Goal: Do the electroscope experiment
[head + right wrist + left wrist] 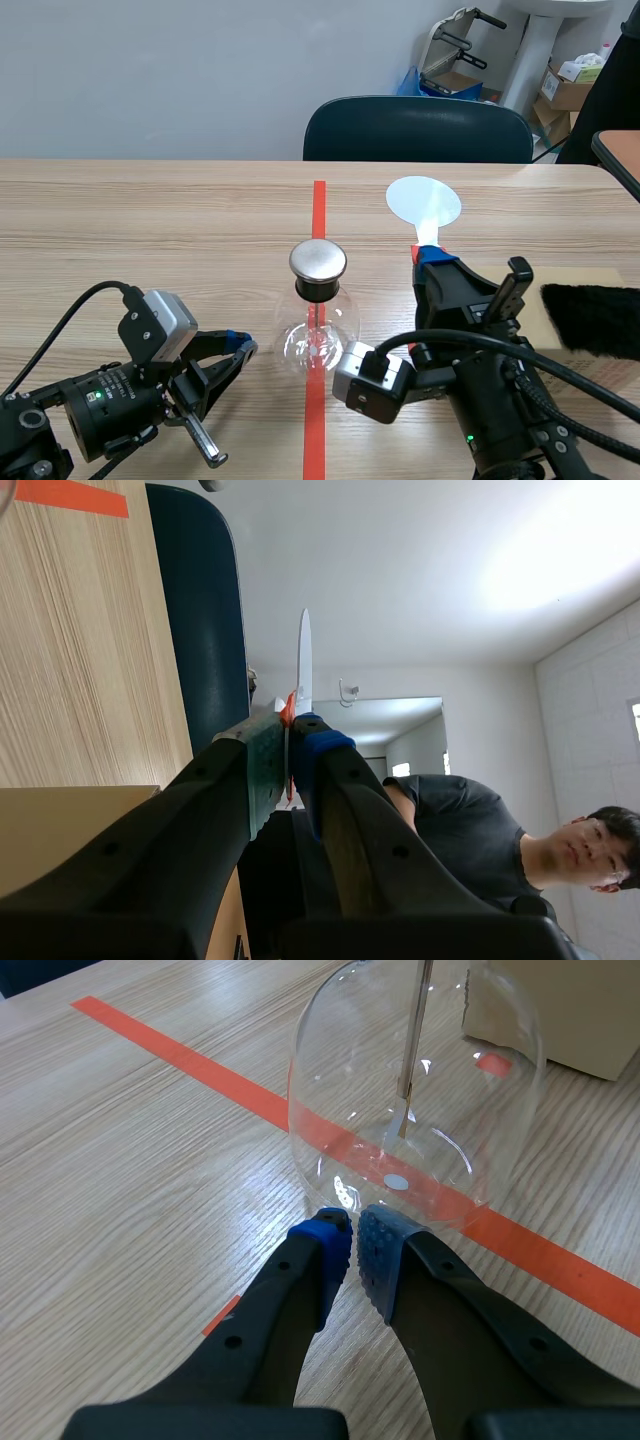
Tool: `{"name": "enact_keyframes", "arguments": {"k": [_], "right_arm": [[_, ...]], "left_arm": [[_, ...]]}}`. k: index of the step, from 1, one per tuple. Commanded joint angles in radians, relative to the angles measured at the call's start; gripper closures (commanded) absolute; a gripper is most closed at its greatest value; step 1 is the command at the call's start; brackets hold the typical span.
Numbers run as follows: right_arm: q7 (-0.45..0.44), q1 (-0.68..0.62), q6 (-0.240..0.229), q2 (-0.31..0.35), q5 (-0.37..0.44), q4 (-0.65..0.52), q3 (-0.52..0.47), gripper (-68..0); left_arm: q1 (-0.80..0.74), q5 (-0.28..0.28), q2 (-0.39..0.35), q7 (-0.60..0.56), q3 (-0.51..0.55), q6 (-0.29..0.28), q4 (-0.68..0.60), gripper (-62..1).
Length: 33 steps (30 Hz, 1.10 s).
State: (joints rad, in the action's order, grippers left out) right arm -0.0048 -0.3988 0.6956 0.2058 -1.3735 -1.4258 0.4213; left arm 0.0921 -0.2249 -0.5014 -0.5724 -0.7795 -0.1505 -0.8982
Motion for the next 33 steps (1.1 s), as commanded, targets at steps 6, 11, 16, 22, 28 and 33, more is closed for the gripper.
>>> {"name": "enact_keyframes", "arguments": {"k": [6,11,16,22,28,33], "right_arm": [[0.006,0.008,0.016,0.007,-0.004,-0.025,0.004,-1.9],[0.006,0.008,0.016,0.007,-0.004,-0.025,0.004,-1.9],[0.006,0.008,0.016,0.007,-0.004,-0.025,0.004,-1.9],[0.006,0.008,0.016,0.007,-0.004,-0.025,0.004,-1.9],[0.005,0.008,0.016,0.007,-0.004,-0.025,0.004,-1.9],[-0.017,0.008,0.016,0.008,-0.004,-0.025,0.004,-1.9]], "left_arm": [[0.005,-0.005,0.002,-0.013,0.003,-0.002,-0.016,-7.0],[0.005,-0.005,0.002,-0.013,0.003,-0.002,-0.016,-7.0],[0.005,-0.005,0.002,-0.012,0.003,-0.002,-0.016,-7.0],[0.005,-0.005,0.002,-0.01,0.003,-0.002,-0.016,-7.0],[0.005,-0.005,0.002,-0.01,0.003,-0.002,-0.016,-7.0],[0.005,-0.005,0.002,-0.01,0.003,-0.002,-0.016,-7.0]]}}
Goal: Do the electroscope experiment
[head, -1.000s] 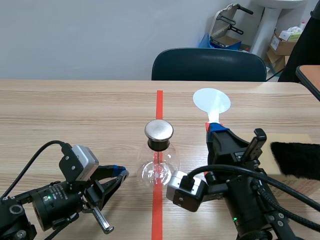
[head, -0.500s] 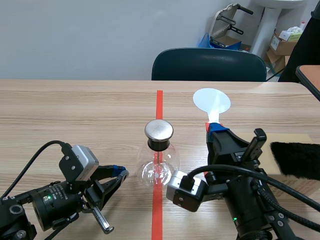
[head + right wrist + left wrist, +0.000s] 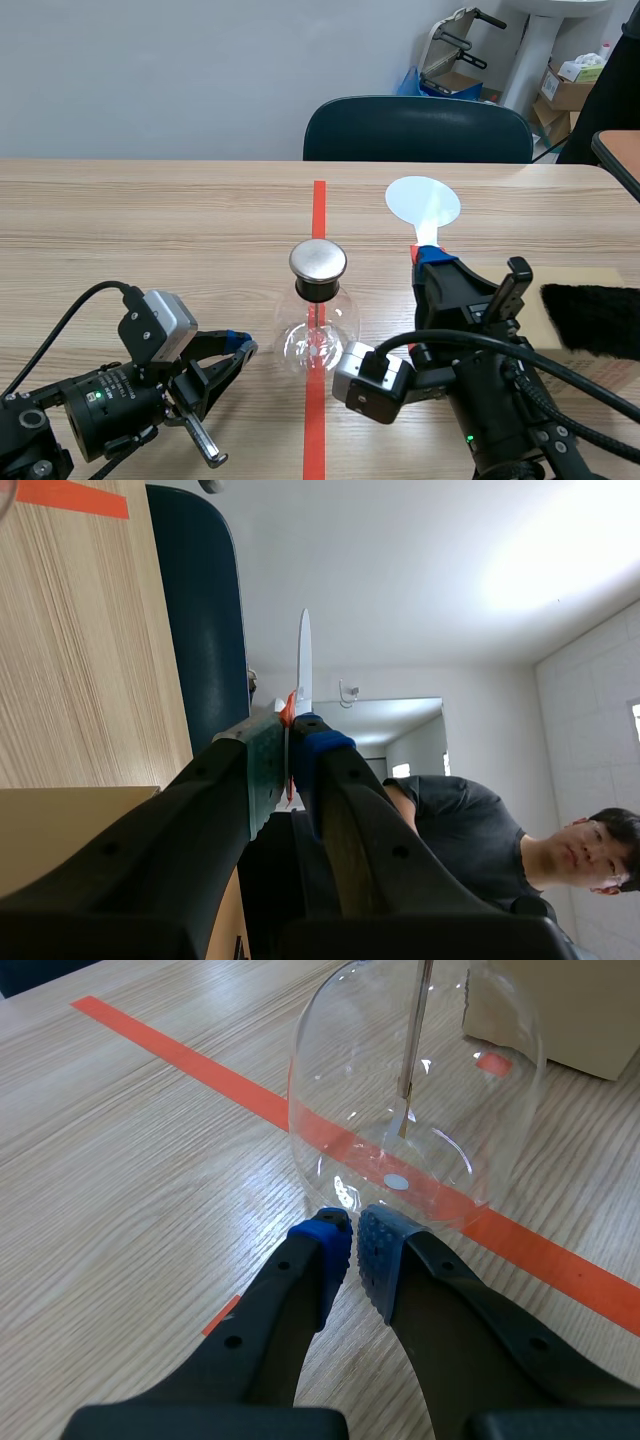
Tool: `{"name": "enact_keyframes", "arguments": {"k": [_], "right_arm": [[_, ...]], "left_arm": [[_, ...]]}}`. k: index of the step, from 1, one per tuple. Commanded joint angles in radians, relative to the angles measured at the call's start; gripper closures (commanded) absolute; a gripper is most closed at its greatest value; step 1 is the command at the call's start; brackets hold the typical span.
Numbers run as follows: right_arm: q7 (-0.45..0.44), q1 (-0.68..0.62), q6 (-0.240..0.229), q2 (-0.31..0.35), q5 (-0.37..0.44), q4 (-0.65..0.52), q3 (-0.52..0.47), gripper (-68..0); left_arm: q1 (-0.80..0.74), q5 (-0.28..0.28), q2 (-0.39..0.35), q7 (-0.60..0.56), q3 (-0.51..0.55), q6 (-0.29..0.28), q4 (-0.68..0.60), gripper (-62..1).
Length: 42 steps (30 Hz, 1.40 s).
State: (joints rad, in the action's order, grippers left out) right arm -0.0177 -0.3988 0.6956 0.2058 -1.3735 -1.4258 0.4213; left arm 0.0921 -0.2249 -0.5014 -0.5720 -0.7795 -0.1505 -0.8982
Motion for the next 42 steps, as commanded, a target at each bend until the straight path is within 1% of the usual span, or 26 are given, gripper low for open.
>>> {"name": "enact_keyframes", "arguments": {"k": [1,7,18,21,25,29,35,38,42], "right_arm": [[-0.013,0.008,0.016,0.008,-0.004,-0.025,0.004,-1.9],[-0.093,0.008,0.016,0.008,-0.004,-0.025,0.004,-1.9],[-0.367,0.008,0.016,0.007,-0.004,-0.025,0.004,-1.9],[-0.423,0.008,0.016,0.007,-0.004,-0.025,0.004,-1.9],[-0.472,0.008,0.016,0.007,-0.004,-0.025,0.004,-1.9],[-0.506,-0.003,0.016,0.007,-0.003,-0.026,0.004,-1.9],[-0.517,-0.015,0.016,0.007,-0.003,-0.026,0.004,-1.9],[-0.51,-0.017,0.016,0.007,-0.003,-0.027,0.004,-1.9],[-0.465,-0.026,0.016,0.007,-0.003,-0.053,0.004,-1.9]], "left_arm": [[0.005,-0.005,0.002,-0.011,0.003,-0.002,-0.016,-7.0],[0.005,-0.005,0.002,-0.011,0.003,-0.002,-0.016,-7.0],[0.005,-0.005,0.002,-0.01,0.003,-0.002,-0.016,-7.0],[0.005,-0.005,0.002,-0.01,0.003,-0.002,-0.016,-7.0],[0.005,-0.005,0.002,-0.01,0.003,-0.002,-0.016,-7.0],[0.005,-0.005,0.002,-0.01,0.003,-0.002,-0.016,-7.0],[0.005,-0.005,0.002,-0.01,0.003,-0.002,-0.016,-7.0],[0.005,-0.005,0.002,-0.01,0.003,-0.002,-0.016,-7.0],[0.005,-0.005,0.002,-0.01,0.003,-0.002,-0.016,-7.0]]}}
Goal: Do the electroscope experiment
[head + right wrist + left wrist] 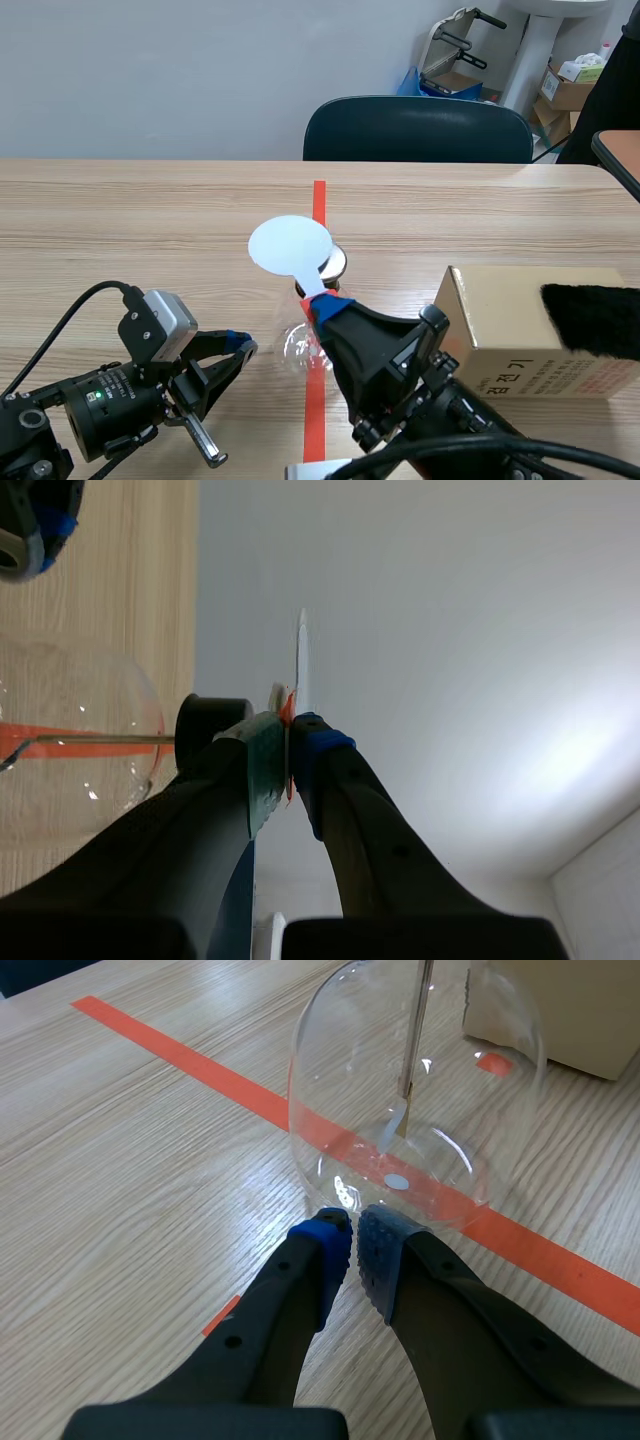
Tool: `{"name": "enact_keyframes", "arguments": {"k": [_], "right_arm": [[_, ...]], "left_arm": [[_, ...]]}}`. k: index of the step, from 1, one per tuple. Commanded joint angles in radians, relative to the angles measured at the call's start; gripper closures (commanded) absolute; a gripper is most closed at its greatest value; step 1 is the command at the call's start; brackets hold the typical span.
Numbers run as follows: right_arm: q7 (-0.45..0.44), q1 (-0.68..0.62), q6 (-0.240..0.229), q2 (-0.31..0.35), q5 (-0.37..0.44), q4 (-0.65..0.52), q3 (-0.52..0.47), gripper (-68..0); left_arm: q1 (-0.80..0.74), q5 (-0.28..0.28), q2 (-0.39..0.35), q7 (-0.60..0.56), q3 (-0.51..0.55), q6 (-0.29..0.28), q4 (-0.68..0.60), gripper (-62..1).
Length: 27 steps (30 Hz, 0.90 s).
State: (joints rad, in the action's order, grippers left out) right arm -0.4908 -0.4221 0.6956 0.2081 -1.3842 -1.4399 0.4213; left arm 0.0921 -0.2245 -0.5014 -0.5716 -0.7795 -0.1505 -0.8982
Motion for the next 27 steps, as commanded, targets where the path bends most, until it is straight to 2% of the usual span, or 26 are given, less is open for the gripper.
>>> {"name": "enact_keyframes", "arguments": {"k": [1,7,12,17,22,27], "right_arm": [[0.026,-0.006,0.016,0.005,0.007,-0.048,0.004,-1.9],[0.177,-0.034,0.015,0.005,0.007,-0.101,0.002,-1.9],[0.322,-0.053,0.015,0.013,0.007,-0.103,0.002,-1.9],[0.426,-0.063,0.011,0.029,0.007,-0.103,0.002,-1.9],[0.447,-0.066,-0.039,0.039,-0.002,-0.103,-0.022,-1.8],[0.407,-0.074,-0.042,0.039,-0.003,-0.103,-0.057,-1.8]], "left_arm": [[0.005,-0.006,0.002,-0.011,0.003,-0.002,-0.016,-7.0],[0.005,-0.006,0.002,-0.011,0.003,-0.002,-0.016,-7.0],[0.005,-0.006,0.002,-0.011,0.003,-0.002,-0.016,-7.0],[0.005,-0.006,0.002,-0.011,0.003,-0.002,-0.016,-7.0],[0.005,-0.006,0.002,-0.011,0.003,-0.002,-0.016,-7.0],[0.005,-0.006,0.002,-0.01,0.003,-0.002,-0.016,-7.0]]}}
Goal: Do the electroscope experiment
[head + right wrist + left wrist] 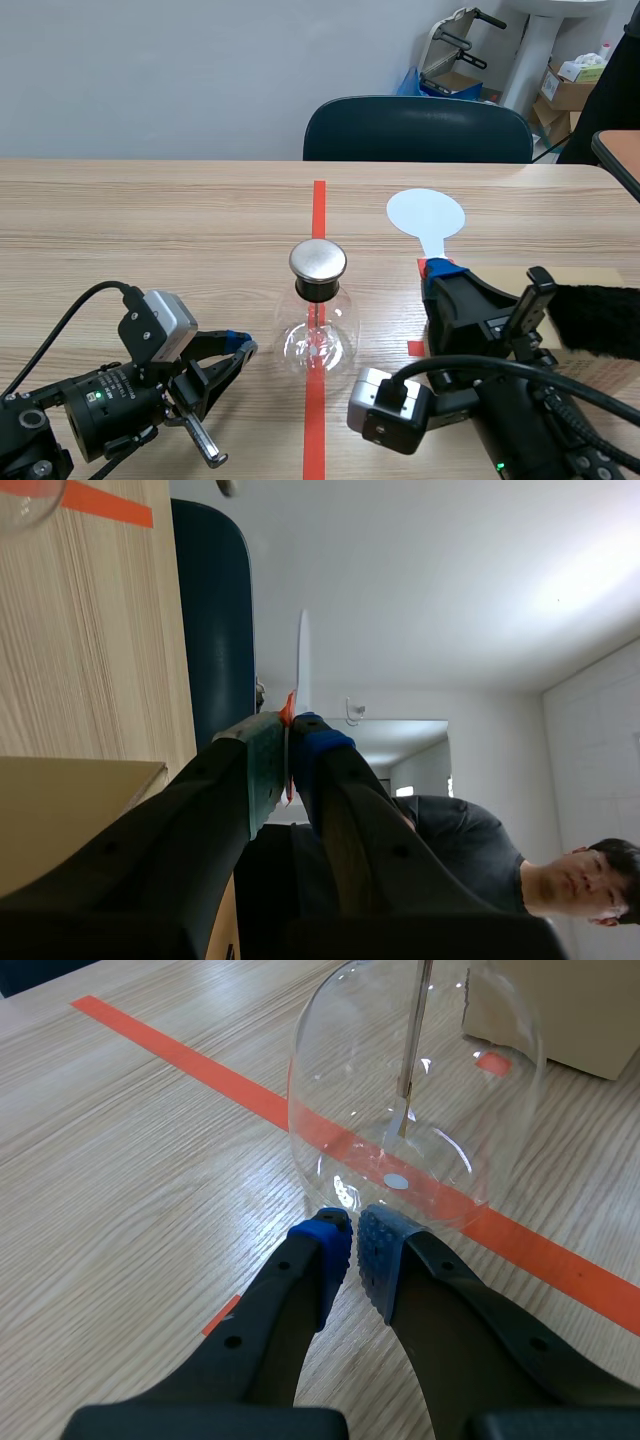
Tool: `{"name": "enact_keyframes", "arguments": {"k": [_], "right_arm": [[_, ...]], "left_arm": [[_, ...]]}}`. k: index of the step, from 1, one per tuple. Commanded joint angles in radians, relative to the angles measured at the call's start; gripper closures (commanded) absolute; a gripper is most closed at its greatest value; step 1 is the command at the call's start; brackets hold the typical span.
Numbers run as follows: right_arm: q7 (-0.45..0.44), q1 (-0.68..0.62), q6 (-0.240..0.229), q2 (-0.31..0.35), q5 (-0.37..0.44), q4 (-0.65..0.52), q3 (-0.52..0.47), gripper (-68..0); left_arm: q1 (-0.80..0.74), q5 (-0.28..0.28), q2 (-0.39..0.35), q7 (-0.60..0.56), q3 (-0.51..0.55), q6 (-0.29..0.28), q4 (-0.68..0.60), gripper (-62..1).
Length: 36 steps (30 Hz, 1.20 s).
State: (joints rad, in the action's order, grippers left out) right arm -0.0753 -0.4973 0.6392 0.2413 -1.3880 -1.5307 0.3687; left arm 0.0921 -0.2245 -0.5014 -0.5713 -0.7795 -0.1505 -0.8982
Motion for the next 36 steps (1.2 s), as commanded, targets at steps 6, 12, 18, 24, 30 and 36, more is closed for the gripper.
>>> {"name": "enact_keyframes", "arguments": {"k": [6,12,18,24,30,36], "right_arm": [[-0.075,-0.002,0.014,0.011,0.0,-0.012,-0.01,-1.8],[-0.216,-0.002,0.014,0.014,0.0,-0.012,-0.01,-1.8],[-0.357,-0.002,0.014,0.016,0.0,-0.012,-0.01,-1.8],[-0.451,-0.002,0.014,0.016,0.0,-0.012,-0.01,-1.8],[-0.483,-0.002,0.01,0.016,0.0,-0.012,-0.01,-1.8],[-0.484,-0.002,0.01,0.016,0.0,-0.012,-0.01,-1.8]], "left_arm": [[0.005,-0.006,0.002,-0.011,0.003,-0.002,-0.016,-7.0],[0.005,-0.006,0.002,-0.011,0.003,-0.002,-0.016,-7.0],[0.005,-0.006,0.002,-0.011,0.003,-0.002,-0.016,-7.0],[0.005,-0.006,0.002,-0.011,0.003,-0.002,-0.016,-7.0],[0.005,-0.006,0.002,-0.011,0.003,-0.002,-0.016,-7.0],[0.005,-0.006,0.002,-0.011,0.003,-0.002,-0.016,-7.0]]}}
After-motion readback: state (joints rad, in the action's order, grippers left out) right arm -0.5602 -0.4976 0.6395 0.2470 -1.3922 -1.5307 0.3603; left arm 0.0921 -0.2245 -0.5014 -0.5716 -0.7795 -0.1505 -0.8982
